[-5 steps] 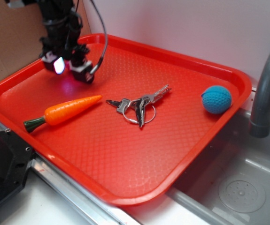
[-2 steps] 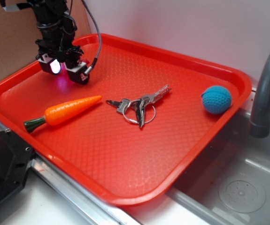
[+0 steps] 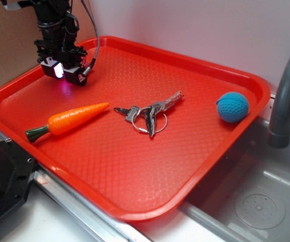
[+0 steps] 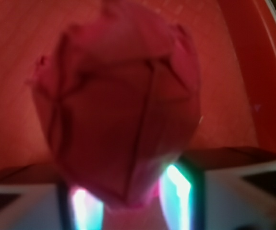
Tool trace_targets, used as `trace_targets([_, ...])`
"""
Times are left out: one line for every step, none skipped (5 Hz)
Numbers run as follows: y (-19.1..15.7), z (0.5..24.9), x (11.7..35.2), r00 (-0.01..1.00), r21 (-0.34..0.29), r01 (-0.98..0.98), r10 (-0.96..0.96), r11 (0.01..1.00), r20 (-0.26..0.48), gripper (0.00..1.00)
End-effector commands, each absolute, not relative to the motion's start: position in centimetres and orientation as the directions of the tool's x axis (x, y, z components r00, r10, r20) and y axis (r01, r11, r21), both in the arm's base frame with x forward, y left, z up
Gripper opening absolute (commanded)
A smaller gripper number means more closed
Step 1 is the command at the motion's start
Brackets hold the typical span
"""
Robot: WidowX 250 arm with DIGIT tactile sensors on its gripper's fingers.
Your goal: Grab the red paper.
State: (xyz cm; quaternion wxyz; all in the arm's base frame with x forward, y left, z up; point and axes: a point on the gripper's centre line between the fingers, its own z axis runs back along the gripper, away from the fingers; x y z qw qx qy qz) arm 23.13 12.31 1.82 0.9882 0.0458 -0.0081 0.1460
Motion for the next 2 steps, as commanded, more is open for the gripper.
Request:
trace_targets([12.08,3.36,24.11,0.958,0.089,-0.283,0.277,0.955,0.073,0.00])
trace_targets([11.84,3.24,24.11,0.958,0.086,-0.283,0.278,0.955,0.066,0.00])
